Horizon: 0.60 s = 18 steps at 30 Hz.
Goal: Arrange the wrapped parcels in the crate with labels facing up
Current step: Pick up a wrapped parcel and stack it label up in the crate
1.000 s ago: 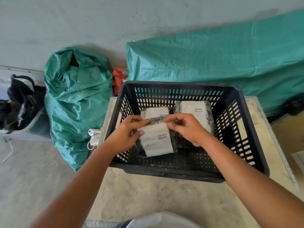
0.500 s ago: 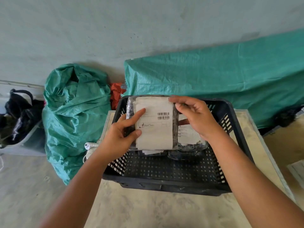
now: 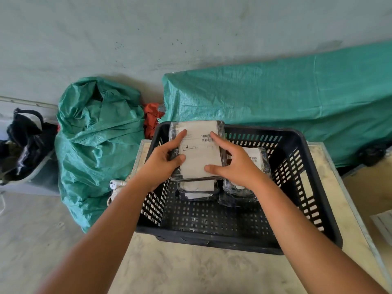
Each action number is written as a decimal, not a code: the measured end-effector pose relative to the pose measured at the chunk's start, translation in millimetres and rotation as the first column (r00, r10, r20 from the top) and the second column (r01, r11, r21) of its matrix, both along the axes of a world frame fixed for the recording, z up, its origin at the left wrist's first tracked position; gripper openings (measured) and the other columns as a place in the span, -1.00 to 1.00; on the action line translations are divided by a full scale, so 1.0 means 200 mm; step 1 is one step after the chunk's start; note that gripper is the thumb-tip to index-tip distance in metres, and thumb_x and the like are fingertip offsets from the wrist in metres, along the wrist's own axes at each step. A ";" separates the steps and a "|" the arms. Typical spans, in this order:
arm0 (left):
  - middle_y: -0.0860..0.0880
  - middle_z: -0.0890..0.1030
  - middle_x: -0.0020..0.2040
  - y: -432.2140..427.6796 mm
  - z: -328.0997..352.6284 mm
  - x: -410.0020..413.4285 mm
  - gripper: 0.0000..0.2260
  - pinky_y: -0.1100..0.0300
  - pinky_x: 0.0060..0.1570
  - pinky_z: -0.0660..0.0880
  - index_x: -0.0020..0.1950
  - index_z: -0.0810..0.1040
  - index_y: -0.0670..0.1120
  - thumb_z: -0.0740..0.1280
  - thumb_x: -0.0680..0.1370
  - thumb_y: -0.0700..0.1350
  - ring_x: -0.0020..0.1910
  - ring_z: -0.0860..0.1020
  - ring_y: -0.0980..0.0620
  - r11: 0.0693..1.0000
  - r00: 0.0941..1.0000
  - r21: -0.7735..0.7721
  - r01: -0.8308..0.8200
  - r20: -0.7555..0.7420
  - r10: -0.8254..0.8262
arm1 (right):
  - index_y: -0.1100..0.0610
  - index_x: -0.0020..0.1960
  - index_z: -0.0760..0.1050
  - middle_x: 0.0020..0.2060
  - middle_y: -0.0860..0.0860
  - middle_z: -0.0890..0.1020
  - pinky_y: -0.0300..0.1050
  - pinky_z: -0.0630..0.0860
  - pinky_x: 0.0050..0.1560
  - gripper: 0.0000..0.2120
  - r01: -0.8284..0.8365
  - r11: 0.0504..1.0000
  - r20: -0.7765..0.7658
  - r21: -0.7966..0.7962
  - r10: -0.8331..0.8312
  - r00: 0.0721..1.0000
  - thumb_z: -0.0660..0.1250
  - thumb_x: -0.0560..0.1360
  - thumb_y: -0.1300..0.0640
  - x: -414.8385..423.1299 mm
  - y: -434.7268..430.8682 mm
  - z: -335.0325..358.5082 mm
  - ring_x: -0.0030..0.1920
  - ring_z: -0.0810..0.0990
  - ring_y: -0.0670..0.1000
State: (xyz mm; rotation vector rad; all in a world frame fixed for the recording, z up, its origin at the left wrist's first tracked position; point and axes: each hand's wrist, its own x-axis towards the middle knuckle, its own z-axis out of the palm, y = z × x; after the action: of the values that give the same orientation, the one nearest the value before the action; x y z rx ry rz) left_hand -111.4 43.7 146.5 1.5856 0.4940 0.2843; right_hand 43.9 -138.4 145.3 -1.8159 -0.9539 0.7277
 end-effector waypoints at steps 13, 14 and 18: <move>0.01 0.26 0.57 0.12 -0.39 0.20 -0.28 0.22 0.29 0.43 0.63 0.16 0.18 0.39 0.59 -0.24 0.48 0.33 0.00 0.980 0.940 0.172 0.098 -0.340 -0.034 | -0.05 0.64 0.17 0.58 -0.05 0.31 -0.17 0.26 0.40 0.01 0.086 0.979 -0.111 -0.186 -0.108 0.988 0.66 0.35 0.12 0.12 0.19 -0.39 0.46 0.30 -0.13; 0.00 0.27 0.56 0.13 -0.40 0.22 -0.28 0.22 0.26 0.45 0.62 0.18 0.17 0.40 0.58 -0.26 0.47 0.34 0.01 0.981 0.941 0.172 0.089 -0.339 -0.026 | -0.04 0.65 0.14 0.59 -0.03 0.30 -0.14 0.27 0.43 0.02 0.080 0.976 -0.105 -0.202 -0.103 0.989 0.65 0.36 0.11 0.12 0.21 -0.40 0.50 0.30 -0.08; -0.05 0.28 0.51 0.14 -0.46 0.26 -0.28 0.22 0.20 0.50 0.61 0.24 0.17 0.44 0.56 -0.26 0.43 0.38 -0.06 0.983 0.937 0.169 0.067 -0.349 -0.004 | 0.00 0.68 0.02 0.61 0.06 0.25 -0.04 0.23 0.52 0.00 0.043 0.960 -0.058 -0.277 -0.061 0.996 0.58 0.45 0.05 0.11 0.24 -0.46 0.57 0.26 0.07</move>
State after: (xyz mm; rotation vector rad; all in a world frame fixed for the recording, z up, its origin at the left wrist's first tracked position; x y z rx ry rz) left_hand -60.1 71.7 55.2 1.8296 0.7278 0.0161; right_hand 66.8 -90.1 53.7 -2.0361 -0.7889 0.9183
